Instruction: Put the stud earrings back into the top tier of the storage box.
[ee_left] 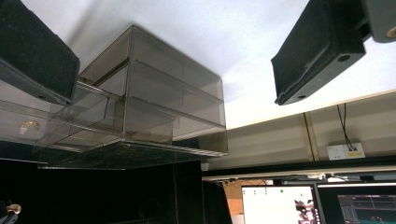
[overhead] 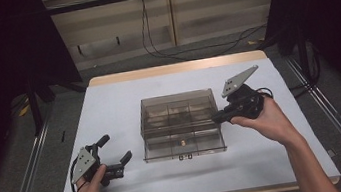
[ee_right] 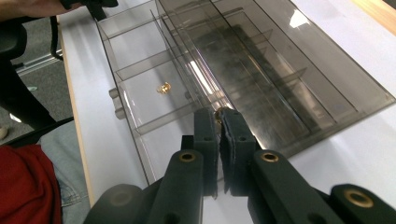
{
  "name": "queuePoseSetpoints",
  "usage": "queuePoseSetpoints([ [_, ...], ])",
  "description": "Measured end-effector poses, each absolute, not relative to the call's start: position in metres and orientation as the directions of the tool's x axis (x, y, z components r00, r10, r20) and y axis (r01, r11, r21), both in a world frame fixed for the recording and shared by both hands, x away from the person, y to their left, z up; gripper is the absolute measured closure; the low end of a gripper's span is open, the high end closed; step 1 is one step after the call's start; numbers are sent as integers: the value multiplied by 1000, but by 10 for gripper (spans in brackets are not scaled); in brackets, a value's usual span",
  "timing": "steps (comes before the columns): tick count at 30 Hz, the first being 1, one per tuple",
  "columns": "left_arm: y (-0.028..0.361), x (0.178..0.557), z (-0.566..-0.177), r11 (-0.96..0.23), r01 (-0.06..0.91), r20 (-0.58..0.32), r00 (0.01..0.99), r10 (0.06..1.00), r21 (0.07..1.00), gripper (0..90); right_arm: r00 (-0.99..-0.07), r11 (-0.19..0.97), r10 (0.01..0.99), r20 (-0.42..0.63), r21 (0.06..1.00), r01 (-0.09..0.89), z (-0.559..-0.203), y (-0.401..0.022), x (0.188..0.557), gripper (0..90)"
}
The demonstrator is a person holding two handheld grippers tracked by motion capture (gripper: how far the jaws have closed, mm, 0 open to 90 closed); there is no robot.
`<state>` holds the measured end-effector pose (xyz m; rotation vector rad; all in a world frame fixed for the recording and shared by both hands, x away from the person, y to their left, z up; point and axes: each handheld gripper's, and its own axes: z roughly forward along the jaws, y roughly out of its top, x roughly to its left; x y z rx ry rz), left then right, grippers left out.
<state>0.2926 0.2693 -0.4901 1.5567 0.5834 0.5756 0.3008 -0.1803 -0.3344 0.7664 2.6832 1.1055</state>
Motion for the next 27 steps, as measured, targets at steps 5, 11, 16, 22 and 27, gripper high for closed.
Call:
queuePoseSetpoints([
  [5,269,292,-490,-59,27,19,743,669,998,7,-882,642,469,51,666,380,-330,-162,303,858],
  [11,269,293,-490,-56,27,18,743,669,998,7,-904,697,424,61,615,368,-329,-139,311,857],
  [16,269,293,-490,-57,28,17,743,669,998,7,-913,732,402,77,572,370,-329,-122,319,857],
  [22,269,293,-490,-55,28,16,744,668,998,7,-917,763,390,88,527,375,-331,-108,326,857],
  [27,270,293,-490,-57,29,17,744,667,998,7,-921,790,377,93,487,373,-333,-96,329,857],
])
